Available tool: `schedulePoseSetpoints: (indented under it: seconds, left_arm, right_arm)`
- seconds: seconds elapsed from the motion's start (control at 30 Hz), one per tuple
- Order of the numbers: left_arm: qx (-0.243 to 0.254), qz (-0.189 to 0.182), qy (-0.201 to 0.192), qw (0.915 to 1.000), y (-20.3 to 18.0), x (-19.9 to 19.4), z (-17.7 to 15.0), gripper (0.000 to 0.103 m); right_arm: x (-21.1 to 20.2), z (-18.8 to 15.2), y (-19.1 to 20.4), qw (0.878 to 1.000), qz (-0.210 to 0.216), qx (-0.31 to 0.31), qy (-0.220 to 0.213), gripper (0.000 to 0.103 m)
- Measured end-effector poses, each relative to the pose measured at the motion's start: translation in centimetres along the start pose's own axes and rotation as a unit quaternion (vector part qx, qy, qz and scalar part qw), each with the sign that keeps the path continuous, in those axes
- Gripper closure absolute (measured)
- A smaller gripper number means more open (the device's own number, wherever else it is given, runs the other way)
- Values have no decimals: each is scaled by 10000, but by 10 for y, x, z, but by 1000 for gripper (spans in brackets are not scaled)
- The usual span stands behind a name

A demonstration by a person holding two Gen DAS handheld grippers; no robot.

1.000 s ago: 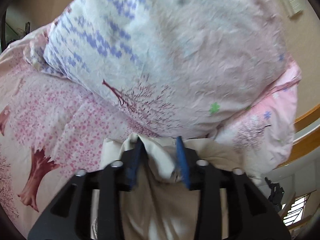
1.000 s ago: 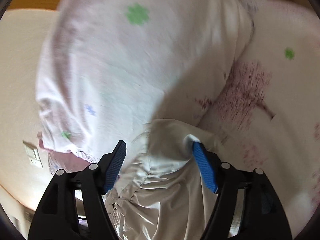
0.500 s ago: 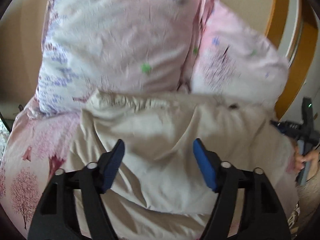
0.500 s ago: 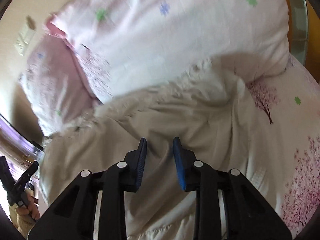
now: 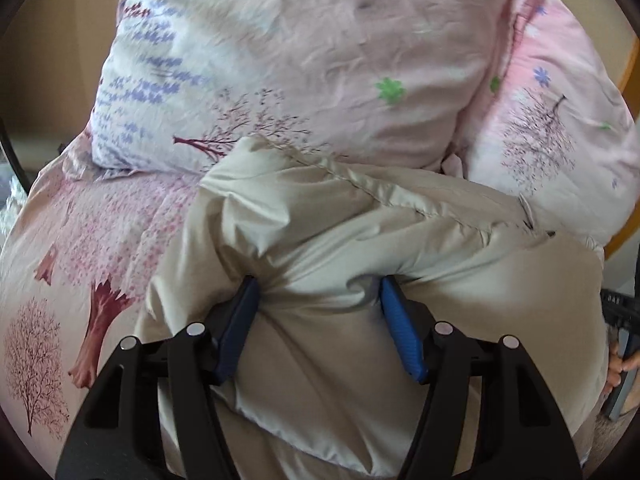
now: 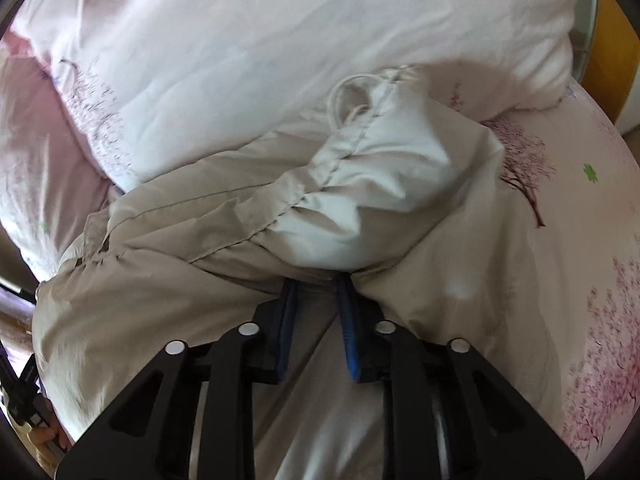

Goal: Fold large clothes

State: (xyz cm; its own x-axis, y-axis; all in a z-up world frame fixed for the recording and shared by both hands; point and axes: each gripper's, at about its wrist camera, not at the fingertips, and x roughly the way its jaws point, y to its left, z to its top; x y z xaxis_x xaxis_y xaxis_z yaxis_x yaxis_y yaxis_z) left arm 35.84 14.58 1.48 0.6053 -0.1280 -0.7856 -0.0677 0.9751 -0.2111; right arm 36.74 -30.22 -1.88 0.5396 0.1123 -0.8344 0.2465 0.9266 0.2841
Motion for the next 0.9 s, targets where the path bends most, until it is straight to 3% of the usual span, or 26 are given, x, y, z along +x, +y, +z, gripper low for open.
schedulePoseSetpoints:
  seconds: [0.07, 0.1, 0.13, 0.23, 0.33, 0.43, 0.5, 0.6, 0.7, 0.9]
  left_arm:
    - [-83, 71, -33, 9999, 6, -1, 4, 40]
    - [-166, 70, -28, 9998, 9, 0, 6, 40]
    - [-251, 69, -13, 9997, 11, 1, 8, 40]
    - [-412, 111, -32, 9991, 14, 5, 12, 40]
    - [-458, 115, -46, 9989, 15, 7, 14, 40]
    - [-380, 2, -166, 9991, 15, 3, 16, 30]
    - [-449, -35, -152, 9989, 19, 5, 18, 28]
    - [-560, -73, -111, 9983, 26, 9, 22, 25]
    - [-630, -65, -35, 9980, 30, 19, 22, 21]
    - [-546, -170, 17, 9984, 33, 8, 15, 17]
  right_arm:
    - [-7, 3, -12, 9992, -277, 46, -272, 96]
    - [-3, 6, -25, 9992, -165, 326, -158, 103]
    - [3, 8, -37, 9980, 96, 620, 9, 103]
    - [9, 12, -45, 9961, 260, 819, 192, 103]
    - [-7, 14, -47, 9963, 441, 734, 30, 103]
    - [-26, 18, -57, 9945, 608, 774, -362, 91]
    - [-24, 22, -69, 9935, 543, 928, -375, 82]
    - [5, 28, -74, 9925, 517, 1104, -12, 89]
    - [15, 31, -77, 9915, 513, 1195, 45, 91]
    - [-23, 13, -67, 9941, 620, 858, -227, 85]
